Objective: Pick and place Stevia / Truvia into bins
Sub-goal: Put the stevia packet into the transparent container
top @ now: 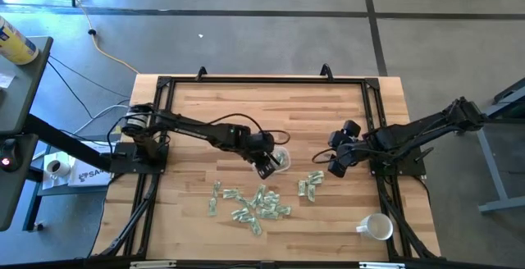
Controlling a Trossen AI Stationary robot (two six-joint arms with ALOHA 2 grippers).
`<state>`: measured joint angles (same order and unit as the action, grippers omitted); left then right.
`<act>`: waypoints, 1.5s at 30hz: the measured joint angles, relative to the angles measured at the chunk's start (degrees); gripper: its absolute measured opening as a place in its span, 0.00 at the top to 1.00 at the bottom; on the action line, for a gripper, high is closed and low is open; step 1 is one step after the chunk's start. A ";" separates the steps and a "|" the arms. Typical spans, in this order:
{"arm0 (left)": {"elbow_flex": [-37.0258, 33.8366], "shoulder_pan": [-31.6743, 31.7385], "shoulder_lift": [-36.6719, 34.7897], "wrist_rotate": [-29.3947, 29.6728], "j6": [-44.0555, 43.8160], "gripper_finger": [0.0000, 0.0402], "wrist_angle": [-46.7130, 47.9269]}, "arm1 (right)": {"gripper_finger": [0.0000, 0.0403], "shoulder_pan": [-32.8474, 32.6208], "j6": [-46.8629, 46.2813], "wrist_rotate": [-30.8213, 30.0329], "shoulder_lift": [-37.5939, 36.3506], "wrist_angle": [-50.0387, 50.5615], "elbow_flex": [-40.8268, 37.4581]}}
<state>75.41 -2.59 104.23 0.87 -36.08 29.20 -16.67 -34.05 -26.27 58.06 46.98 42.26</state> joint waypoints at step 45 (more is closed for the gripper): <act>6.26 6.97 8.65 2.76 2.36 0.41 16.54 | 0.35 9.20 0.47 2.85 -0.02 0.82 0.00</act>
<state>81.67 4.38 112.88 3.63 -33.71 45.74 -7.46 -33.58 -23.42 58.04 47.80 42.26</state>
